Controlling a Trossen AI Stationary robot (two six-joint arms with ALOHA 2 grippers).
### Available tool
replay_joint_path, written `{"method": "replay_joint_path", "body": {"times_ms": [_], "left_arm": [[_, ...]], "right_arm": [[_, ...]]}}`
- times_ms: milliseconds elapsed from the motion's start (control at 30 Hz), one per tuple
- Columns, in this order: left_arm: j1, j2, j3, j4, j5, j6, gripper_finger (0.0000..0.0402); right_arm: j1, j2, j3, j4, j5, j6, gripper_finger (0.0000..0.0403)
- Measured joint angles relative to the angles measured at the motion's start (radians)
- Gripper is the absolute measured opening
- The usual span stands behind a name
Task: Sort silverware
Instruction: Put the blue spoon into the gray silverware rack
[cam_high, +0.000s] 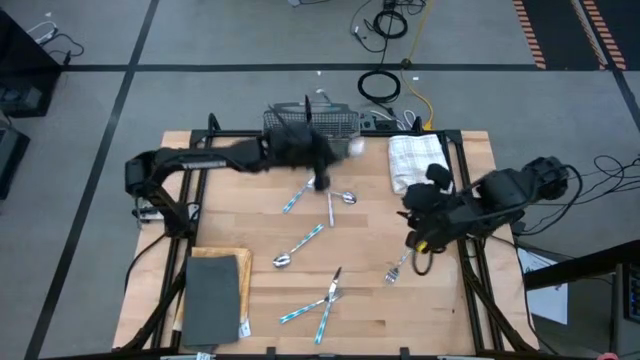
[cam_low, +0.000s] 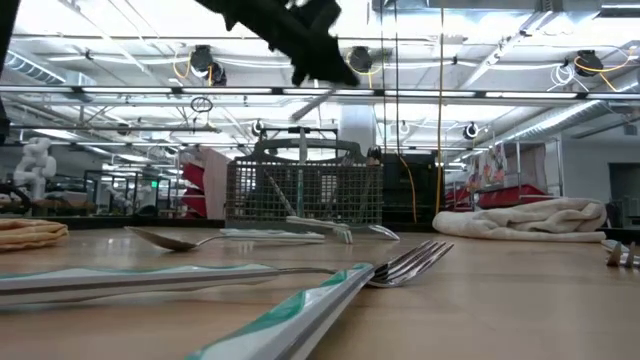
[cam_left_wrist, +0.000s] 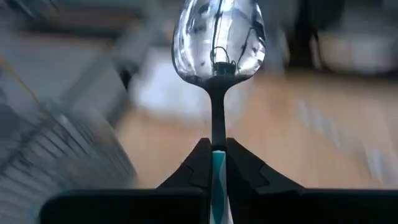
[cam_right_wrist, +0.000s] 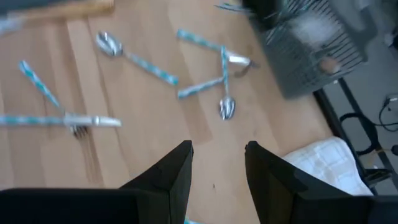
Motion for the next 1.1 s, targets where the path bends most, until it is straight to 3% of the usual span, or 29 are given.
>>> {"method": "replay_joint_path", "body": {"times_ms": [133,233,400,733,1100], "left_arm": [[0.084,-0.011,-0.01,0.367,0.058,-0.092,0.0024],[0.116,0.022,-0.033,0.648,0.04,-0.158,0.0024],[0.141,0.123,-0.039,0.911,-0.001,-0.174,0.0024],[0.223,0.346,-0.039,1.257,-0.02,-0.128,0.0024],[0.259,0.486,-0.036,1.31,-0.034,-0.092,0.0024]], "right_arm": [[0.041,-0.022,0.0,0.006,0.085,0.049,0.0137],[0.058,-0.023,0.0,0.007,0.113,0.06,0.0137],[0.059,-0.019,0.0,0.011,0.116,0.064,0.0137],[0.059,-0.013,0.0,0.012,0.115,0.091,0.0137],[0.054,-0.013,0.0,0.012,0.117,0.094,0.0137]]}}
